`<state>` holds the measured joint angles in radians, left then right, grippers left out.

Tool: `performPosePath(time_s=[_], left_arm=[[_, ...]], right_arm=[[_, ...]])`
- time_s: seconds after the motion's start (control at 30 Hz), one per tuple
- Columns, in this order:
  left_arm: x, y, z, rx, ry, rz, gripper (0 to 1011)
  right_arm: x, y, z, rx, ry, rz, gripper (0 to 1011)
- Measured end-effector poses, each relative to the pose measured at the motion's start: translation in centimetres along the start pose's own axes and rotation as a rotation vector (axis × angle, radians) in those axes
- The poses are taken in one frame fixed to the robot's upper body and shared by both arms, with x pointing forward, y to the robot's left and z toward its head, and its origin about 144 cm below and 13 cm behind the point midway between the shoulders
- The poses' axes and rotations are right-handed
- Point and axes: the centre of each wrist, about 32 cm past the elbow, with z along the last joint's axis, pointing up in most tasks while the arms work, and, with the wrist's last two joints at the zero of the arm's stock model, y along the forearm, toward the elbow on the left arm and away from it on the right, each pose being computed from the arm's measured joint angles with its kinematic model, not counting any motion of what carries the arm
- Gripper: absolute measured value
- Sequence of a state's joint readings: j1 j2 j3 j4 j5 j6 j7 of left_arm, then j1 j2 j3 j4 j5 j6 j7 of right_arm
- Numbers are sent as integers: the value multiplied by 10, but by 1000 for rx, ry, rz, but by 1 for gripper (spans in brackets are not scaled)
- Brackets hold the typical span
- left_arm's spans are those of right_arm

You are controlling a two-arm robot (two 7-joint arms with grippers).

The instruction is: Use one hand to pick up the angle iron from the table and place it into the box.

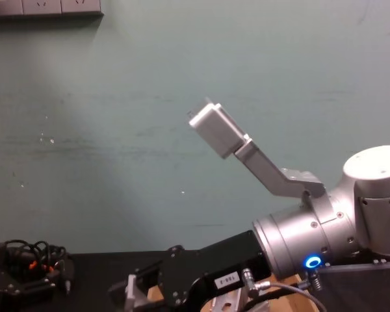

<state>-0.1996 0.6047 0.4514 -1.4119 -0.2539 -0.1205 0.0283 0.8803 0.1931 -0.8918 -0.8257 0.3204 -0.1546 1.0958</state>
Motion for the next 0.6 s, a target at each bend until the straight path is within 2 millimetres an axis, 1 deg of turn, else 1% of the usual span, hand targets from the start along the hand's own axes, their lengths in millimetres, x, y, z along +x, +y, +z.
performPosePath(time_s=[0.2,0.3,0.43,0.6], left_arm=[[0,0,0,0,0,0,1011],[0,0,0,0,0,0,1011],[0,0,0,0,0,0,1011],[0,0,0,0,0,0,1011]], right_arm=[[2,-8,-3,11,13,-74,451],[4,-14,-5,1,32,-137,451],[6,-24,-10,-42,70,-231,451],[8,-32,-12,-81,95,-286,451]])
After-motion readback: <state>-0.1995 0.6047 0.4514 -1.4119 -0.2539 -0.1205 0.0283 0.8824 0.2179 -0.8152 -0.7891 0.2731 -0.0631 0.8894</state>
